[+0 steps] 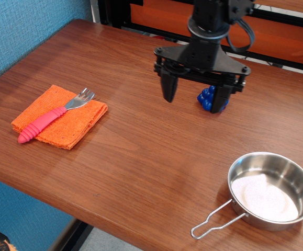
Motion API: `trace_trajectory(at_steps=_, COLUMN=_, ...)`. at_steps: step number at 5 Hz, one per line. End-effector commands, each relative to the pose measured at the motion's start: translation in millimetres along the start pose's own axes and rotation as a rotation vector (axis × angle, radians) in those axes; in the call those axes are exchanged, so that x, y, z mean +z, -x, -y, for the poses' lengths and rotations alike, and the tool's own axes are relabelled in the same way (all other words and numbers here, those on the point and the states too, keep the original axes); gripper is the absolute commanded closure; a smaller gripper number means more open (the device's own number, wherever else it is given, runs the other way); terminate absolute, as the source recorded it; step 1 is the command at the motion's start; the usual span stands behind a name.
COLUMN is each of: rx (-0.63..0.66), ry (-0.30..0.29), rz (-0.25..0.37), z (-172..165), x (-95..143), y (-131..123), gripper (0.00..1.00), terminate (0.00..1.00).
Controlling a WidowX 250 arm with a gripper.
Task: Move the fork onto the orange cloth.
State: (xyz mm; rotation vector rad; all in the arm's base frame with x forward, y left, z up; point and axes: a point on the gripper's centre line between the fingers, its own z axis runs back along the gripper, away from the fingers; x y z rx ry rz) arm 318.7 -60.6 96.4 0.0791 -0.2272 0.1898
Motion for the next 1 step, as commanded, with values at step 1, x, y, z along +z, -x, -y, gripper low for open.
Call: trace_trajectory(at_steps=1, rx=0.007, ry=0.018, rz=0.038, z=5.3, x=17.0, y=-8.6, gripper=0.0, terminate=1.0)
